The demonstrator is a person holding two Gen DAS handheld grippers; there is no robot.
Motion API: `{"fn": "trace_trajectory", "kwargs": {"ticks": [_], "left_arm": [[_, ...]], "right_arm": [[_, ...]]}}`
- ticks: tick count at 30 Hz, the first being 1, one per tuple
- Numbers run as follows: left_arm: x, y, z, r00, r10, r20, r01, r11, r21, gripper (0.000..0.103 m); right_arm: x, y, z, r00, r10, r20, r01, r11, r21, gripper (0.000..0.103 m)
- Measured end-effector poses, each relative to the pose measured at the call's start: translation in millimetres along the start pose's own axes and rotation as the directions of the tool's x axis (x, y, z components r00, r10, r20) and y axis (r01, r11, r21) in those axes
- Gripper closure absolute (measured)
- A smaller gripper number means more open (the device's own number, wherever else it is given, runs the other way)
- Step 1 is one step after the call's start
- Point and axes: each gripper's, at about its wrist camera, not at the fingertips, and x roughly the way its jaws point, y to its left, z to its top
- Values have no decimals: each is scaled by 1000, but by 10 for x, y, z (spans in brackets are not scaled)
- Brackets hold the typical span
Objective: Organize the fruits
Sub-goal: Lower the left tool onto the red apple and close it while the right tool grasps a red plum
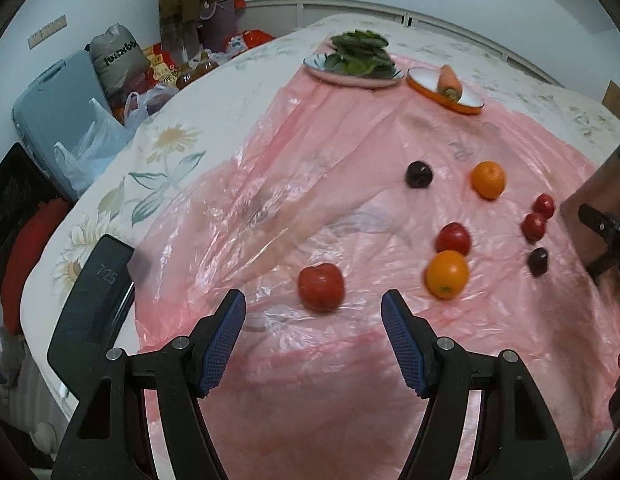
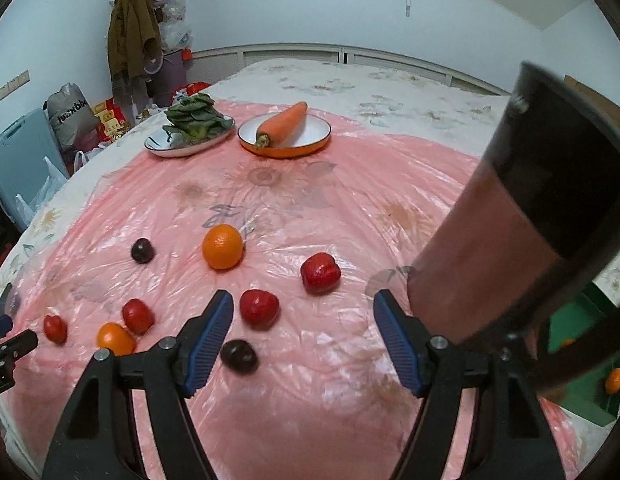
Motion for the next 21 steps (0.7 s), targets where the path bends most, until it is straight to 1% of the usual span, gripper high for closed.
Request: {"fn": "trace_trajectory", "kwargs": {"ticks": [4, 9, 14, 17, 21], "left_arm": [[162, -25, 11, 1000, 11, -18, -10, 1000, 13, 38], [326, -30, 35, 999, 14, -35, -14, 1000, 2, 38], [397, -23, 58, 999, 16, -36, -17, 1000, -10, 38], [426, -21, 56, 999, 22, -35, -22, 1000, -12, 38], [489, -19, 27, 998, 31, -53, -31, 999, -7, 38]], "right_arm": [[222, -28, 12, 1000, 1, -15, -1, 1000, -2, 0], [438, -101, 26, 1000, -9, -21, 9, 1000, 19, 0], [649, -173, 62, 999, -10, -38, 12, 998, 63, 0], [744, -163, 83, 999, -11, -45, 14, 998, 67, 0], [885, -113, 104, 998, -15, -66, 20, 998, 64, 0]]}}
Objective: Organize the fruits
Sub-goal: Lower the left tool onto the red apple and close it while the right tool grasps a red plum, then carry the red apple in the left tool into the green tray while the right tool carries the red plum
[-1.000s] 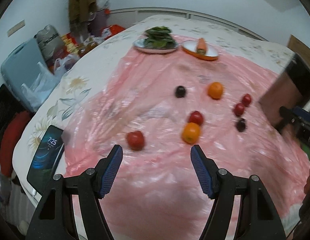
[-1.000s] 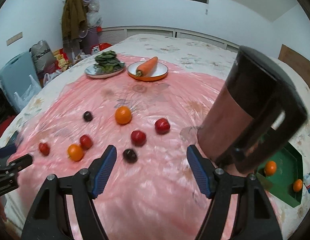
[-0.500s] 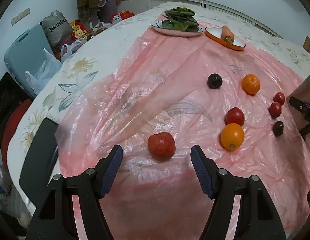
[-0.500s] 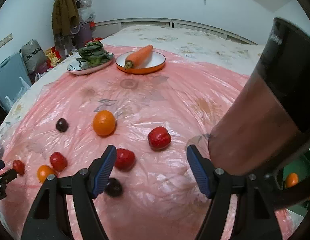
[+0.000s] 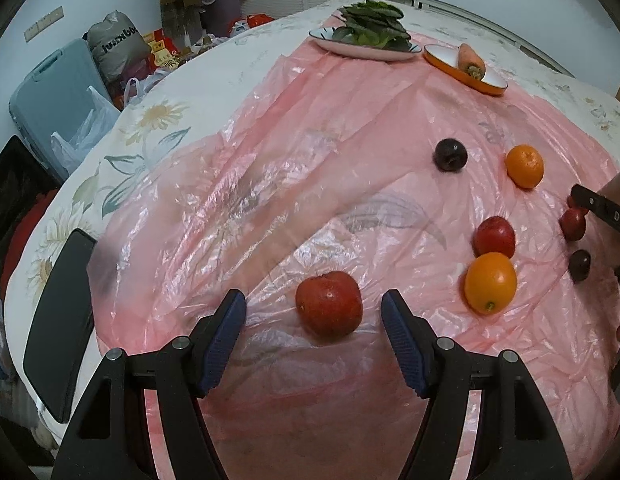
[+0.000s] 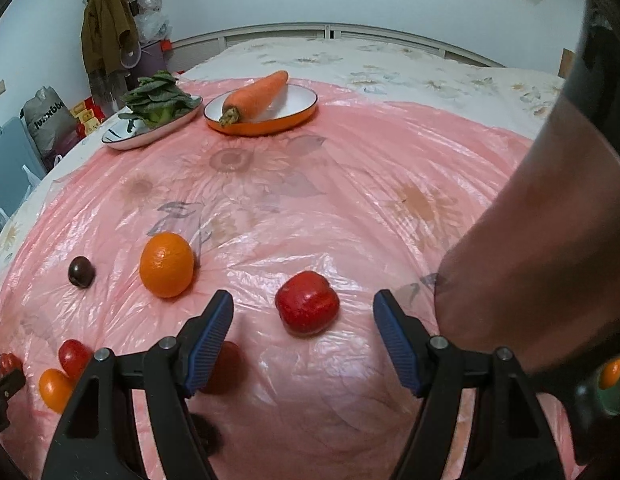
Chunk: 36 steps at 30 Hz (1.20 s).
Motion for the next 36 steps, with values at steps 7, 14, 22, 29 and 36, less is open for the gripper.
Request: {"fn": "trace_trajectory", "kwargs": {"ticks": [7, 14, 22, 29, 36], "left_arm": [[57, -30, -18, 1000, 11, -9, -10, 1000, 12, 42], [18, -21, 11, 1000, -22, -12, 22, 1000, 5, 75], [-133, 27, 13, 999, -39, 5, 39, 999, -8, 75], [-340, 79, 3, 999, -37, 30, 37, 999, -7, 75], [-675, 66, -74, 997, -41, 62, 41, 999, 13, 75]], "right_arm": [[191, -5, -26, 999, -9, -45, 9, 1000, 3, 53], [123, -70, -52, 999, 19, -35, -18, 999, 35, 53], [-125, -77, -50, 1000, 24, 1, -24, 999, 32, 53], [-393, -68, -84, 999, 29, 21, -29, 999, 13, 53], [-750, -53, -218, 998, 47, 32, -48, 999, 1, 53]]}}
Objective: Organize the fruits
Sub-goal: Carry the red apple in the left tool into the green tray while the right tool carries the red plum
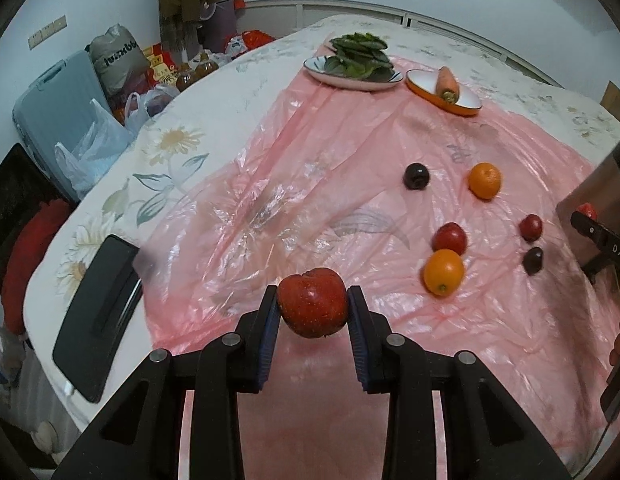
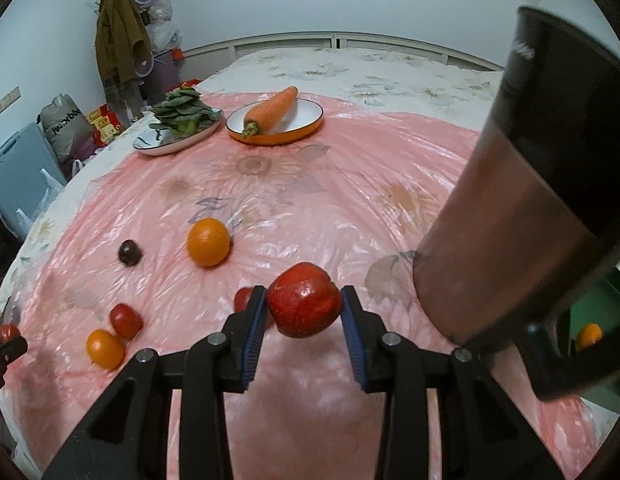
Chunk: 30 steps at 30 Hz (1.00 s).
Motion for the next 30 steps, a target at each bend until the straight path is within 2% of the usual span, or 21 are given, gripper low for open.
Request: {"fn": "trace_trajectory", "kwargs": {"ticks": [11, 22, 30], "left_arm": [[-590, -281, -148, 998, -46, 51, 43, 998, 47, 75], [-1170, -813, -285, 987, -121, 103, 106, 985, 138, 75], [-1497, -1281, -385, 976, -175, 128, 144, 965, 218, 75]], "right_arm": [[-766, -117, -219, 999, -3, 45, 3, 1000, 2, 53], [-1504, -343, -550, 996, -17, 91, 16, 1000, 11, 53], [-2005, -662, -747, 990, -51, 132, 47, 998, 28, 53]]}}
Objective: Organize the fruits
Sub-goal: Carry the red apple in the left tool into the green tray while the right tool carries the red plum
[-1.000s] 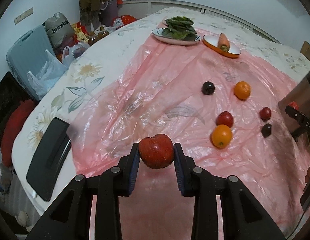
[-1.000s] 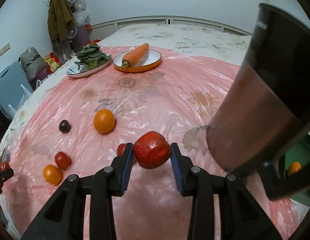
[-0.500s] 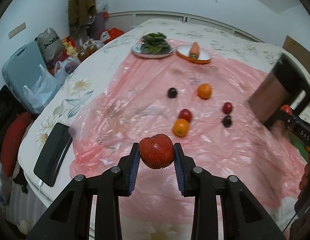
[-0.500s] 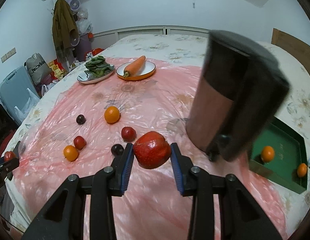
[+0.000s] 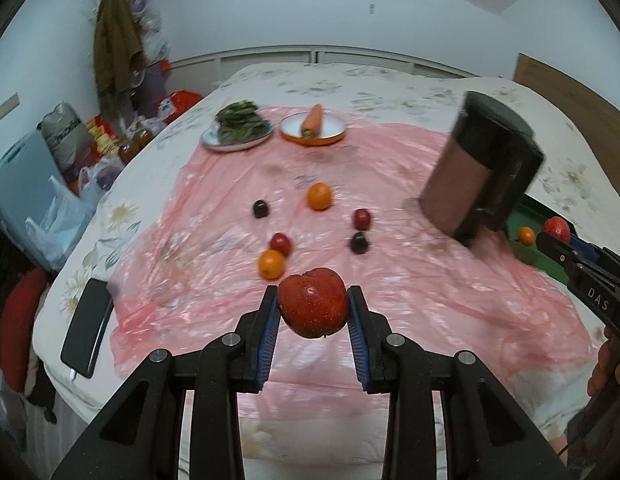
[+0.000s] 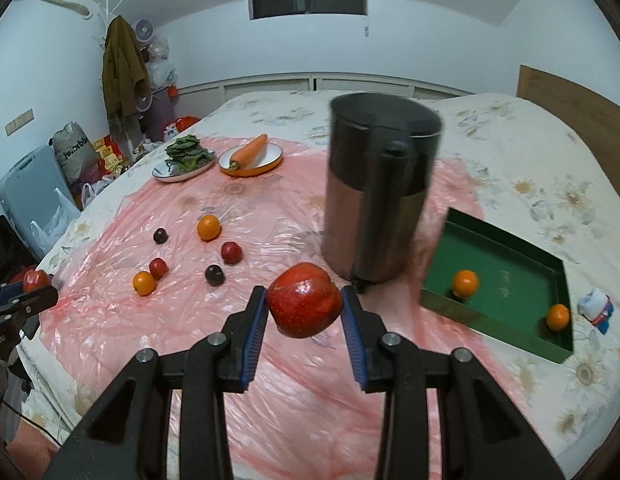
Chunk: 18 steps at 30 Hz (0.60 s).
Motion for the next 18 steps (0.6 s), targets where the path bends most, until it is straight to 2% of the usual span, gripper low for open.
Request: {"fn": "trace_trajectory", "kwargs": {"ticks": [8, 18], "left_arm": [[-153, -526, 29, 999, -48, 11, 47, 996, 72, 75], [-167, -1252, 99, 993, -115, 8, 112, 980, 164, 75]], "right_arm": [[-365, -444, -168, 998, -58, 11, 58, 998, 18, 53], [-555, -990, -293, 990, -137, 16, 136, 989, 65, 53]]}}
